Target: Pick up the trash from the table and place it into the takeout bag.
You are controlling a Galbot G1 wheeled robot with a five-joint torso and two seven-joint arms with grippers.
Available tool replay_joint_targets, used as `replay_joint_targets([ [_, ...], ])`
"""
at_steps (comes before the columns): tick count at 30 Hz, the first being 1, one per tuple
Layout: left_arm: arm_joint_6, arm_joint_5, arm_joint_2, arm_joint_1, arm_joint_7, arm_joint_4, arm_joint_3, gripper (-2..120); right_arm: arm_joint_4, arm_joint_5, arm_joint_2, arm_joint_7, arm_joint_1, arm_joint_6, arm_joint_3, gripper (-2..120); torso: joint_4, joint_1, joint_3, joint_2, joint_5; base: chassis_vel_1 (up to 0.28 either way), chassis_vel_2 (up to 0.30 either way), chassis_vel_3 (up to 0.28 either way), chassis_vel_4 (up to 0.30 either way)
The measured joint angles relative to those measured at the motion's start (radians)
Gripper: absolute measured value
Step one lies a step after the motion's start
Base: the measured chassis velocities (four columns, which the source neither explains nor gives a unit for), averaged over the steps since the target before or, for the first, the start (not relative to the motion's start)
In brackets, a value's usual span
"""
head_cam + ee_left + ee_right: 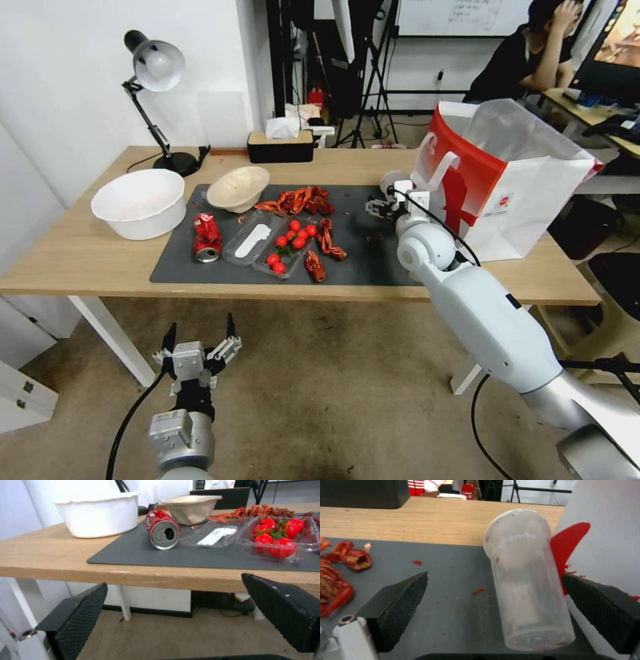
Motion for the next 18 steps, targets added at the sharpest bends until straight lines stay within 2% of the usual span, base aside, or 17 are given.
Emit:
replay_joint_targets([
  [18,0.000,-0.003,0.001,-0.004,0.002,-0.004,0.007,100,-0.157,0.001,0.025,0.004,0.026,-0.024,0.021,100,-0.0002,0.000,0.000,0.000,0.0000,0.000,0.000,0.000,0.000],
])
